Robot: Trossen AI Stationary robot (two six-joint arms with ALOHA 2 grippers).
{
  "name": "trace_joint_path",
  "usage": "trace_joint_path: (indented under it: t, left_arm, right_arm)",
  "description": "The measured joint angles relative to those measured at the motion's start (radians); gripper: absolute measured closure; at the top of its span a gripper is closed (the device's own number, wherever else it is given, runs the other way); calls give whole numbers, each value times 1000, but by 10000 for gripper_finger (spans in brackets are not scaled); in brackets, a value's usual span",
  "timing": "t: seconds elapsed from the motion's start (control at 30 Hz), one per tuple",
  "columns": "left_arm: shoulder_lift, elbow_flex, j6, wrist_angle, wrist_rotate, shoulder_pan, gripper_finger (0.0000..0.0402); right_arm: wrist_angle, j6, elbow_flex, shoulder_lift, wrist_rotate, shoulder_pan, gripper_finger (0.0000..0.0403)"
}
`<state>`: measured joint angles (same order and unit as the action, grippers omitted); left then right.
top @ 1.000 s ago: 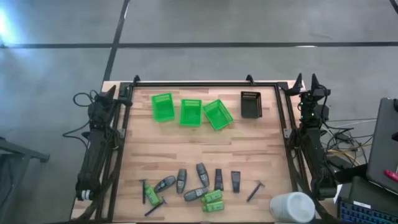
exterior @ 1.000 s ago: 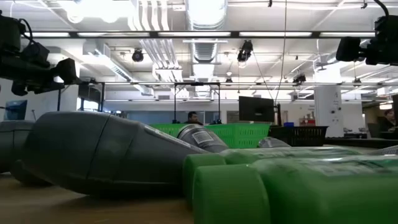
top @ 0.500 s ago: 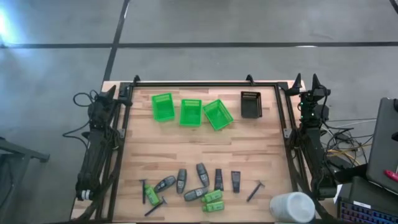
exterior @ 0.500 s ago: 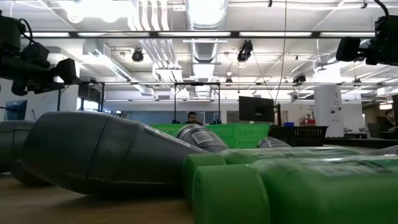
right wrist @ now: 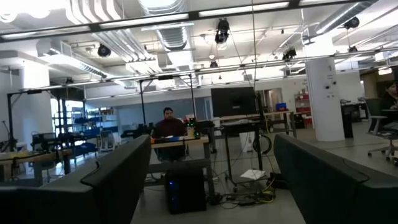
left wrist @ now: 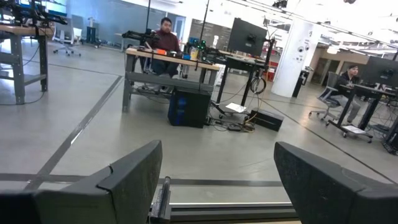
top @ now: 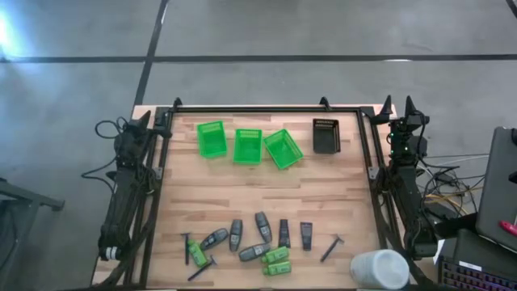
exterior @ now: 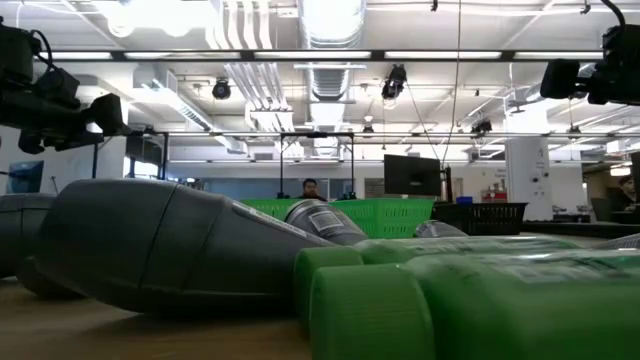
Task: Pick & Place Travel size toiletries
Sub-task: Put the razor into the right green bin
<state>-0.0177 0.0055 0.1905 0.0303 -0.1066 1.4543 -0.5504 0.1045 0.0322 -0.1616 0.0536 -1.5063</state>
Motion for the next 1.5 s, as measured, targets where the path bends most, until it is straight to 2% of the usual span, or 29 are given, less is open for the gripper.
trace_joint_path:
  t: [0.67,0.73,0.8,0.87,0.93,1.07,1.17,1.27,1.33,1.43,1.5]
  left_arm:
    - [0,0,0,0,0,0,86]
    - [0,0,0,0,0,0,86]
    - [0,0,0,0,0,0,86]
    - [0,0,0,0,0,0,86]
    - [0,0,0,0,0,0,86]
    - [0,0,-14,1,0,0,86]
    - [0,0,-19,3,1,0,86]
    - [0,0,-19,3,1,0,86]
    - [0,0,-18,3,1,0,86]
    - [0,0,28,4,1,0,86]
    - [0,0,113,6,-1,0,86]
  right_arm:
    - [-1,3,0,0,0,0,130]
    - [-9,86,0,0,0,1,136]
    - [-4,344,0,0,-20,1,142]
    - [11,639,0,-4,-122,0,148]
    - [40,870,0,-6,-321,1,154]
    - [65,1041,0,-3,-687,10,164]
    - [-87,1152,0,2,-886,42,170]
    - [-247,1296,33,2,-963,82,176]
    - [-260,1347,84,2,-976,116,179]
    - [-204,1343,184,-3,-981,176,178]
    - [-84,1300,263,-10,-980,218,173]
